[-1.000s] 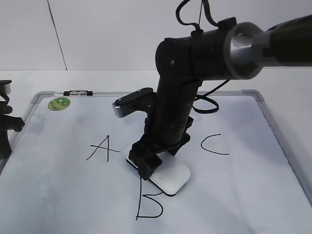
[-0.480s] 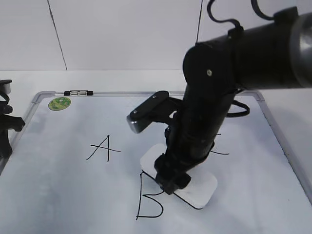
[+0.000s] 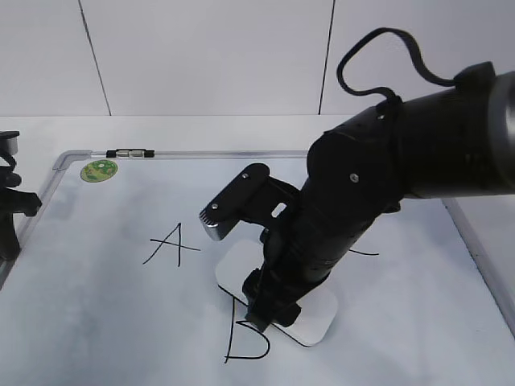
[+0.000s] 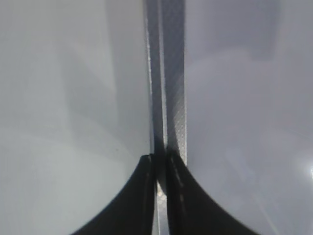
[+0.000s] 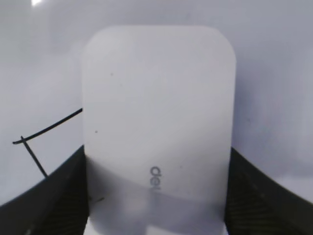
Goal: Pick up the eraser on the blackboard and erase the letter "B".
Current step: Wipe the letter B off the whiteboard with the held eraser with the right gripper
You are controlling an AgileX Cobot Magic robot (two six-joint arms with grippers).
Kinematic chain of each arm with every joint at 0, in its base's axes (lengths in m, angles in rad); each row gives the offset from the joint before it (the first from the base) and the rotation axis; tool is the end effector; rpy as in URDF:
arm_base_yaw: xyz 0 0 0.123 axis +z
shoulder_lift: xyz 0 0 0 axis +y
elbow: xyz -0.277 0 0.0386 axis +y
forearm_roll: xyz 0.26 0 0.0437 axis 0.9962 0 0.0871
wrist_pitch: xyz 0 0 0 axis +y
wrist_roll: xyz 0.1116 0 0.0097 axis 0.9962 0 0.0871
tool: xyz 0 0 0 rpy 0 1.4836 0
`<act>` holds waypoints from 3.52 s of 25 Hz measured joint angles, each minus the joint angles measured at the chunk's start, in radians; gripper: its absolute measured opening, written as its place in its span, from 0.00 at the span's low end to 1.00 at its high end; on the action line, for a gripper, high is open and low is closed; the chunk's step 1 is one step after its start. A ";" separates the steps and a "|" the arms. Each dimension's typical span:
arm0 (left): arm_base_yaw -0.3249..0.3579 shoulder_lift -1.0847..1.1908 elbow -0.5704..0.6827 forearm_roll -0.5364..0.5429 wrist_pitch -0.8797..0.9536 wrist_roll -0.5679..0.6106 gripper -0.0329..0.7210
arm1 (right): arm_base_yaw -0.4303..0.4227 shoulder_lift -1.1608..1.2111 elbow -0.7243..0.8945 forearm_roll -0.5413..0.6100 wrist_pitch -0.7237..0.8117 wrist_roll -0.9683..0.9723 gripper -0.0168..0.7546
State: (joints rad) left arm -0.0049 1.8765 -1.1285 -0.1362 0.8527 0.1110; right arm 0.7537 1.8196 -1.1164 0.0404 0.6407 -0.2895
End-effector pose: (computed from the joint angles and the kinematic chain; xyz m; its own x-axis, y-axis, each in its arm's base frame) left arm 0.3473 -0.0132 0.1195 -0.9976 0.0258 -0.0640 0.0322 0.9944 -0.1007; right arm 0.2656 0.2530 0.1407 -0.4953 -0.8134 -0.3050 -0.8432 0.5346 -0.0565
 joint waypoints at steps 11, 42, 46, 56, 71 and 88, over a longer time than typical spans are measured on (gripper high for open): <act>0.000 0.002 0.000 -0.001 -0.002 0.000 0.08 | 0.000 0.103 -0.093 0.018 0.121 0.033 0.69; 0.000 0.002 0.000 -0.001 -0.002 0.000 0.08 | 0.209 0.117 -0.106 0.105 0.131 0.010 0.69; 0.000 0.002 0.000 -0.003 -0.004 0.000 0.08 | 0.222 0.117 -0.106 -0.011 0.123 0.198 0.69; 0.000 0.002 0.000 -0.011 -0.020 0.002 0.08 | 0.166 0.130 -0.115 -0.040 0.114 0.367 0.69; 0.000 0.002 0.000 -0.016 -0.023 0.003 0.08 | -0.050 0.132 -0.118 -0.040 0.100 0.384 0.69; 0.000 0.004 0.000 -0.033 -0.029 0.003 0.08 | -0.111 0.132 -0.125 -0.072 0.125 0.441 0.69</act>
State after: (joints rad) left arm -0.0049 1.8802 -1.1285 -0.1687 0.8232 0.1143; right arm 0.6424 1.9518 -1.2411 -0.0317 0.7654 0.1515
